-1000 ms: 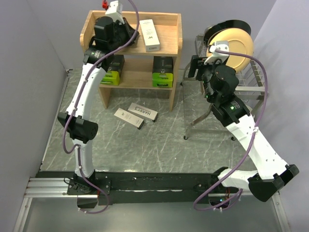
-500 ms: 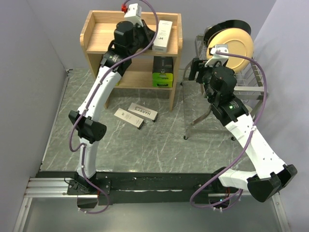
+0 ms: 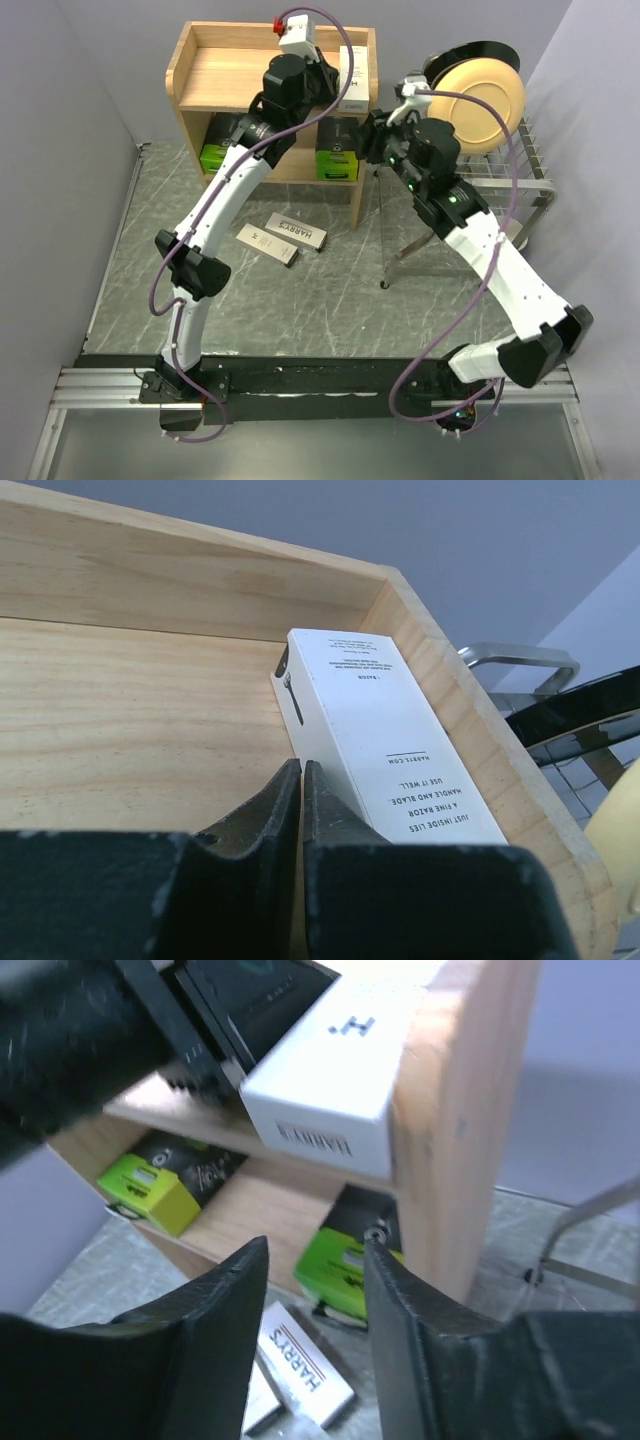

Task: Place and organize the shaving razors onto the shelf

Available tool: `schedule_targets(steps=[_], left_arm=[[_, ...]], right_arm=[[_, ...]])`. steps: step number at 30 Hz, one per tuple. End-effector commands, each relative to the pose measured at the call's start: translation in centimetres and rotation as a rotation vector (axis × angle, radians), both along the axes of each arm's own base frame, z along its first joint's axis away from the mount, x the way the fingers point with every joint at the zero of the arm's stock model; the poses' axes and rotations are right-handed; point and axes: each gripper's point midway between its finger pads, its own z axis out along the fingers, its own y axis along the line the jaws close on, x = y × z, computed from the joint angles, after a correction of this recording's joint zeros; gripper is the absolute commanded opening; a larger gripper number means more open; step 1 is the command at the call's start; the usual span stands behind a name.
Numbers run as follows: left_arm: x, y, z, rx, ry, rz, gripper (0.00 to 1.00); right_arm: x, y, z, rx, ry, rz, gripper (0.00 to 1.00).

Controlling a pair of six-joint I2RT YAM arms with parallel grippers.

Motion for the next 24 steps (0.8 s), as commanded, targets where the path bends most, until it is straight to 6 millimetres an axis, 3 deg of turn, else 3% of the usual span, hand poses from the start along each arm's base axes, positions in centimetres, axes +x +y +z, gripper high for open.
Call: schedule_targets(steps=[1,3,10,15,21,23,24], left_arm=[[0.0,0.4,-2.9,0.069,0.074,0.077,0.12],[0.0,1.1,-2.7,0.074,0.074,0.099,0.13],[-0.4,3.4,-2.1,0.080,0.083,0.148,0.28],[-0.8,6.0,-0.8,0.081,0.075,0.205,0.33],[-4.8,10.1,4.8,0.096,-0.026,0.239,0.41],[-7.0,11.4,6.4,0.125,-0.070,0.209,0.45],[-9.7,12.2,8.8,0.114,-0.122,0.165,0.46]], right_arm=[[1.1,0.9,4.3,0.098,-0.075,-0.038,0.45],[1.8,1.0,5.1,0.118,-0.083,-0.057,0.43],[4.9,0.9,4.6,0.113,-0.072,-0.151,0.35],[5.2,1.5,5.1,0.116,-0.083,-0.124,0.35],[2.5,1.7,5.8,0.111,-0.099,-0.043,0.34],[1.7,1.8,5.2,0.094,-0.092,-0.018,0.34],[0.5,1.8,5.7,0.095,-0.107,0.005,0.35]])
